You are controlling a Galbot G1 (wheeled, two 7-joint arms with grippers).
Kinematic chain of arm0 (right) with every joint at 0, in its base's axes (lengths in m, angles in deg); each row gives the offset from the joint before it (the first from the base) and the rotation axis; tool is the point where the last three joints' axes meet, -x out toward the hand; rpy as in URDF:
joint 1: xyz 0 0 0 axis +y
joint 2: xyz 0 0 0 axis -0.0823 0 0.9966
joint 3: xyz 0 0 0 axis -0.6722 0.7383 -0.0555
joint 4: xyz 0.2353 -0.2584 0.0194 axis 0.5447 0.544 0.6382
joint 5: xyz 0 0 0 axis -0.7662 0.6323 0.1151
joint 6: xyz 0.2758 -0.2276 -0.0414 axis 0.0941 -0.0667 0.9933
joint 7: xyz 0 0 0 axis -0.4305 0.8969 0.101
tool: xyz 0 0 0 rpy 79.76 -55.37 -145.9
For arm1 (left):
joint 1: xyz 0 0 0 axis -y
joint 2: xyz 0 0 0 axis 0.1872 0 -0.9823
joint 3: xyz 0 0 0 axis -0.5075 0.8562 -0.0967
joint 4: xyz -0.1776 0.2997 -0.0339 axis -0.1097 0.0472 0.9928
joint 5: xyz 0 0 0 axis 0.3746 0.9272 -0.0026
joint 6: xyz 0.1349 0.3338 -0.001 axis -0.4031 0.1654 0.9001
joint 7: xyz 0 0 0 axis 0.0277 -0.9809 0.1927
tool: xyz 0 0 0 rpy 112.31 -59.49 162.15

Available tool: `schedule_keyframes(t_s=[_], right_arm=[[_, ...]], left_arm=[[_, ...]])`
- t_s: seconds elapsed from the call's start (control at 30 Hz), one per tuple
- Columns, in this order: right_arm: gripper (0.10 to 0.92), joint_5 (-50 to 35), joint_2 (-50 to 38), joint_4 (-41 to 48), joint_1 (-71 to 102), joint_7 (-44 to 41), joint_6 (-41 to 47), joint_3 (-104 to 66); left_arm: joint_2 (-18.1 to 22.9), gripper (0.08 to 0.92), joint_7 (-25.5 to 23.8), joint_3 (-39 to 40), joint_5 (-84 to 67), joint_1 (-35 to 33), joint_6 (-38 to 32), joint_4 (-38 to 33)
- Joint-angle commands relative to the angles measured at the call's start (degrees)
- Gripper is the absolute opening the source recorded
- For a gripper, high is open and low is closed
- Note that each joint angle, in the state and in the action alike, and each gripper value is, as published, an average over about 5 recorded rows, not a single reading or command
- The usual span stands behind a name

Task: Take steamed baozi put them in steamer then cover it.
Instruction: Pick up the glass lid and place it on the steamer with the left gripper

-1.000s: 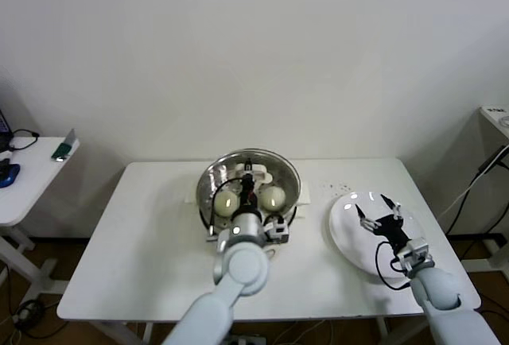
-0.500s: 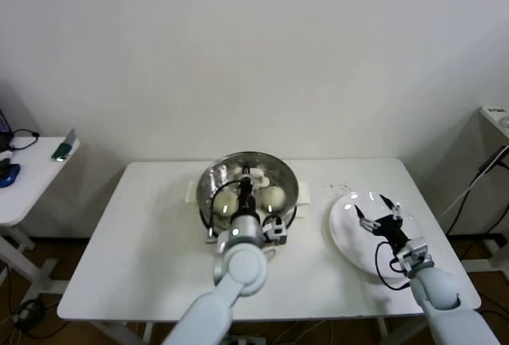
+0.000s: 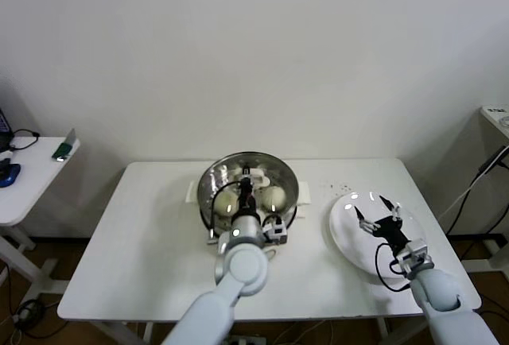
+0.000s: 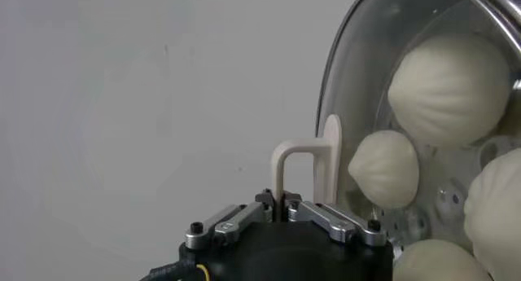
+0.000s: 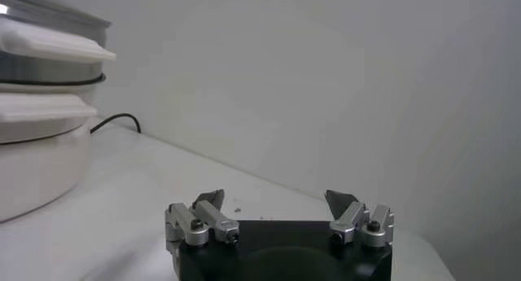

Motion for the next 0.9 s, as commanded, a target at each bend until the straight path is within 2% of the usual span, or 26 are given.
schedule_keyframes(t_s=[0.03, 0.47, 0.57, 0.9], right_arm=[[0.823, 0.2, 0.1, 0.0, 0.0, -0.1, -0.1, -0.1], [0.823, 0.3, -0.1, -0.2, 0.0, -0.5, -0.1, -0.1], [0.823, 0.3, -0.2, -0.2, 0.0, -0.6, 0.0, -0.1], [0.823, 0.1, -0.3, -0.4, -0.1, -1.0, 1.0, -0.1]], left_arm=[[-0.4, 0.143, 1.9, 0.2, -1.3, -0.3, 0.2, 0.3], [-2.1, 0.152, 3.1, 0.3, -2.5, -0.6, -0.6, 0.2], [-2.6, 0.210, 3.2, 0.3, -3.8, -0.4, -0.1, -0.4], [-5.9, 0.503, 1.7, 0.4, -8.5, -2.1, 1.4, -6.7]])
